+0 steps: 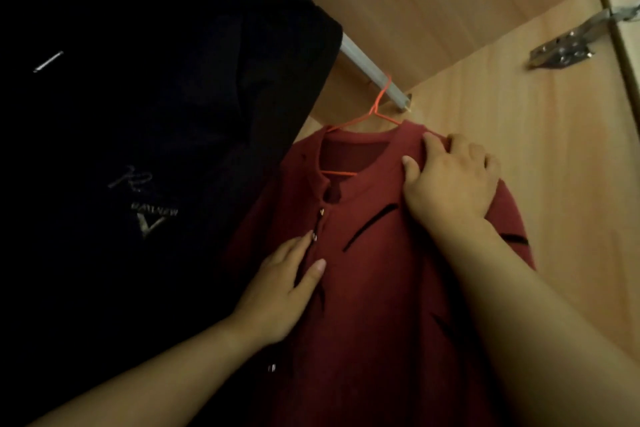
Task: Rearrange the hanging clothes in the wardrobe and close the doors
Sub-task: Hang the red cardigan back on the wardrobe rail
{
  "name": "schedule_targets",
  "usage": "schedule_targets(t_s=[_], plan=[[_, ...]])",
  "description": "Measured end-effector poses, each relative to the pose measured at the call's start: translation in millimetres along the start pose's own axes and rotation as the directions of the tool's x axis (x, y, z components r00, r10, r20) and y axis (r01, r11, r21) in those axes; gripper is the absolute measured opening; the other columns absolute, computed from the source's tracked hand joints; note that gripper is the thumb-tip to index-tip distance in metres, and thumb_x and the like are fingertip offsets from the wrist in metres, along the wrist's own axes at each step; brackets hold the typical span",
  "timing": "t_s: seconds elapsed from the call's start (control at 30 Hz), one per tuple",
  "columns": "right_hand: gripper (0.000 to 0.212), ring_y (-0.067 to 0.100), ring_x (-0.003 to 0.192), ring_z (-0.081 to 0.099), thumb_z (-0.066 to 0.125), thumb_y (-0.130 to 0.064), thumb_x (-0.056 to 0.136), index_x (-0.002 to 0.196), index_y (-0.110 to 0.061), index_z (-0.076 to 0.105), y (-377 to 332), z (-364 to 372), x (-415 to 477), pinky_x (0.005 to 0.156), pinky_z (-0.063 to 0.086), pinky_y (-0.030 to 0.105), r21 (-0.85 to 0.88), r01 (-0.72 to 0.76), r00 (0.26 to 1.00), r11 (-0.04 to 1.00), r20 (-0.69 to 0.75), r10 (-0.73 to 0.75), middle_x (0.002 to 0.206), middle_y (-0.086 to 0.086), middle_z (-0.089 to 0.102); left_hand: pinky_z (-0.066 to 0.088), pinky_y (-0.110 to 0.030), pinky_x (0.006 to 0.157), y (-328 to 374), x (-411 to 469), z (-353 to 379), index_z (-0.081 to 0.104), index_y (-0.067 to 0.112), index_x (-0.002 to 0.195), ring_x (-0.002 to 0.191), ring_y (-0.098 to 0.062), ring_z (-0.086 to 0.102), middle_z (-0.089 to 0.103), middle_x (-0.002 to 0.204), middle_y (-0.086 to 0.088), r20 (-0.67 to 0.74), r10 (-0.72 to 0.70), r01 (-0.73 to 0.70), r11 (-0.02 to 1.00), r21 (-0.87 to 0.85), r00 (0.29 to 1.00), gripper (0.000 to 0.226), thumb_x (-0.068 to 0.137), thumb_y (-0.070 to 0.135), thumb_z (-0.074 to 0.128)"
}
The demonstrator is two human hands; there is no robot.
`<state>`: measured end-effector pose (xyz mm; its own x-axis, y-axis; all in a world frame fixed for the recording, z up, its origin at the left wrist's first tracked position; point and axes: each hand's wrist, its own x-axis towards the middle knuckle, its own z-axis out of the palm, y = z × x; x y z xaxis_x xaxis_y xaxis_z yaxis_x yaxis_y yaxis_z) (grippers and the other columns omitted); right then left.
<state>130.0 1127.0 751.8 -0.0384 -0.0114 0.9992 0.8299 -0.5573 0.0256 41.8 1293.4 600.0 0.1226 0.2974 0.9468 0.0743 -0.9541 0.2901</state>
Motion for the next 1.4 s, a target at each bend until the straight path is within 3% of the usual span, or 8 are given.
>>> schedule_targets(t_s=[0.1, 0.2, 0.33, 0.47, 0.67, 0.97, 1.17, 1.4], plan=[[0.056, 0.030, 0.141, 0.013, 0.036, -0.047, 0.095, 0.143, -0.018, 0.035, 4.0, -7.1, -42.8, 0.113, 0.007, 0.042, 0.064, 0.033, 0.997, 0.997, 0.067, -0.037, 0.154, 0.014, 0.021, 0.020, -0.019, 0.112, 8.8, -19.9, -12.3, 0.028, 0.027, 0.147, 0.137, -0.008, 0.030, 0.033, 0.151, 0.004, -0.008, -0.030, 0.030, 0.998, 0.049, 1.000, 0.081, 0.078, 0.070, 0.021], [0.059, 0.028, 0.144, 0.003, 0.035, -0.048, 0.095, 0.146, -0.019, 0.029, 10.4, -12.6, -99.9, 0.115, 0.004, 0.040, 0.078, 0.089, 0.982, 0.993, 0.162, -0.101, 0.158, 0.009, 0.008, 0.029, -0.043, 0.112, 11.1, -47.0, -25.5, 0.027, 0.032, 0.146, 0.137, -0.016, 0.032, 0.034, 0.150, 0.001, 0.011, -0.053, 0.050, 0.982, 0.184, 0.999, 0.087, 0.073, 0.075, 0.012], [0.056, 0.036, 0.138, 0.028, 0.047, -0.044, 0.091, 0.139, -0.014, 0.044, 15.0, -20.9, -182.7, 0.112, 0.020, 0.045, 0.077, 0.130, 0.974, 0.989, 0.178, -0.142, 0.153, 0.015, 0.025, 0.027, -0.056, 0.110, 22.5, -93.1, -37.6, 0.023, 0.038, 0.146, 0.139, -0.021, 0.028, 0.030, 0.152, 0.000, 0.078, -0.047, 0.010, 0.908, 0.419, 0.996, 0.083, 0.074, 0.075, 0.005], [0.063, 0.034, 0.133, 0.037, 0.037, -0.048, 0.087, 0.141, -0.016, 0.040, 20.8, -42.6, -257.7, 0.109, 0.025, 0.044, 0.045, 0.111, 0.952, 0.993, 0.281, -0.120, 0.149, 0.015, 0.034, 0.016, -0.057, 0.111, 31.0, -146.0, -41.7, 0.014, 0.038, 0.148, 0.142, -0.019, 0.019, 0.022, 0.155, 0.003, 0.219, 0.000, -0.121, 0.833, 0.539, 0.976, 0.079, 0.077, 0.073, 0.005], [0.063, 0.031, 0.136, 0.034, 0.035, -0.050, 0.089, 0.142, -0.016, 0.039, 31.1, -97.1, -359.2, 0.111, 0.015, 0.040, -0.007, 0.151, 0.853, 0.988, 0.506, -0.127, 0.149, 0.011, 0.035, 0.020, -0.062, 0.108, 32.2, -223.7, -41.4, 0.019, 0.027, 0.149, 0.141, -0.025, 0.026, 0.028, 0.154, -0.004, 0.354, -0.012, -0.191, 0.825, 0.533, 0.935, 0.078, 0.083, 0.067, 0.014], [0.061, 0.030, 0.136, 0.034, 0.035, -0.050, 0.090, 0.140, -0.014, 0.042, 55.2, -205.3, -437.7, 0.107, 0.030, 0.045, -0.044, 0.050, 0.769, 0.998, 0.640, -0.010, 0.147, 0.011, 0.038, 0.024, -0.064, 0.105, 82.6, -331.9, -23.5, 0.027, 0.022, 0.146, 0.140, -0.032, 0.027, 0.023, 0.154, -0.013, 0.492, 0.048, -0.238, 0.913, 0.331, 0.869, 0.071, 0.087, 0.061, 0.027], [0.060, 0.031, 0.139, 0.026, 0.033, -0.050, 0.094, 0.143, -0.016, 0.036, 84.8, -296.8, -499.9, 0.110, 0.026, 0.044, -0.134, -0.011, 0.631, 0.991, 0.768, 0.111, 0.151, 0.011, 0.031, 0.020, -0.064, 0.107, 140.0, -412.6, -15.6, 0.029, 0.024, 0.145, 0.139, -0.028, 0.028, 0.033, 0.151, -0.009, 0.678, 0.140, -0.298, 0.947, 0.122, 0.721, 0.069, 0.087, 0.061, 0.024], [0.060, 0.034, 0.133, 0.038, 0.031, -0.055, 0.093, 0.137, -0.016, 0.044, 119.5, -439.2, -602.5, 0.102, 0.038, 0.052, -0.374, -0.214, 0.435, 0.902, 0.791, 0.431, 0.145, 0.012, 0.040, 0.022, -0.063, 0.107, 224.6, -532.4, -17.9, 0.038, 0.027, 0.142, 0.137, -0.026, 0.032, 0.038, 0.148, -0.006, 0.866, 0.304, -0.322, 0.930, -0.179, 0.396, 0.067, 0.087, 0.063, 0.023]])
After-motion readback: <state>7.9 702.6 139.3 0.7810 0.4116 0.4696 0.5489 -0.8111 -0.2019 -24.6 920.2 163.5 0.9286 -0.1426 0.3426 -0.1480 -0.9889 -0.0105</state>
